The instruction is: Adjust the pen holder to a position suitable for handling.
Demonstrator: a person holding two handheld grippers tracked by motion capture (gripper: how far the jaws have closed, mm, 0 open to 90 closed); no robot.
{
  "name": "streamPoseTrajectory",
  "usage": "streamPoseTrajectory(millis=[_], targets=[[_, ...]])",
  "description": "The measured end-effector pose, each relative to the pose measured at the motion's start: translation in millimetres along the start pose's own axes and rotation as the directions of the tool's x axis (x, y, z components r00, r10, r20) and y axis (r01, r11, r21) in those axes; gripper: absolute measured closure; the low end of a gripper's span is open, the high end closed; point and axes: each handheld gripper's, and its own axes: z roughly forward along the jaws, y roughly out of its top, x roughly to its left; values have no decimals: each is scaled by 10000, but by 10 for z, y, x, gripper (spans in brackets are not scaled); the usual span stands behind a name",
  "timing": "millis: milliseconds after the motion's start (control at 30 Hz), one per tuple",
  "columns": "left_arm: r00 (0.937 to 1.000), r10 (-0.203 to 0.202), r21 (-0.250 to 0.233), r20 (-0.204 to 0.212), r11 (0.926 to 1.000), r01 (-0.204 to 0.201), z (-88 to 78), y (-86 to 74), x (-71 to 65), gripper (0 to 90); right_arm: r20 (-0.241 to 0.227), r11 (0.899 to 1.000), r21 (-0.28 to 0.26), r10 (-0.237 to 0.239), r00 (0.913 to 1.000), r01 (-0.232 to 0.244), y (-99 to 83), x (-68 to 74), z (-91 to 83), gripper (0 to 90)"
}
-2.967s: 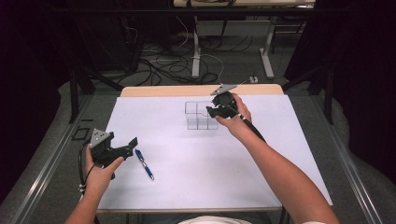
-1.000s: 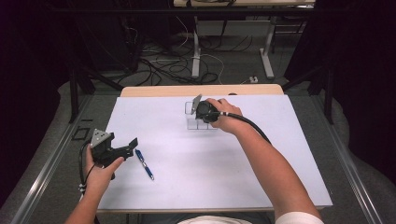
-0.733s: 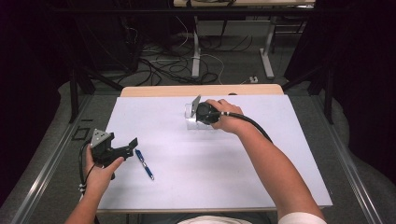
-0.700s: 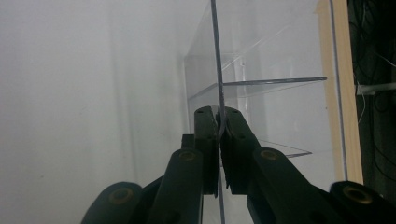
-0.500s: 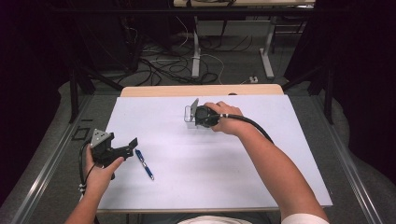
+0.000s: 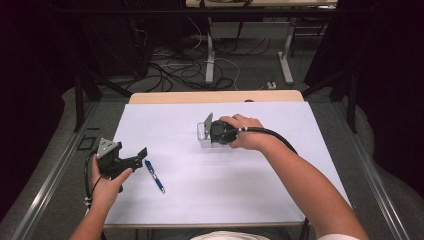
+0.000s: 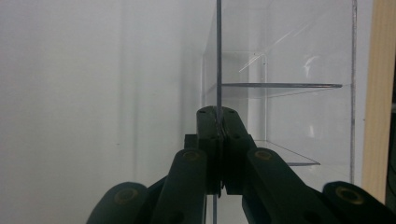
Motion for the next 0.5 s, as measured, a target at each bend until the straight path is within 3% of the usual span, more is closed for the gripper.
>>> streamPoseTrajectory(millis=[500], targets=[[10000,11,3,-16,10000,-11,-1,2,-2,2,-711,9994,-216,238,9972,-254,-15,143,-126,890]])
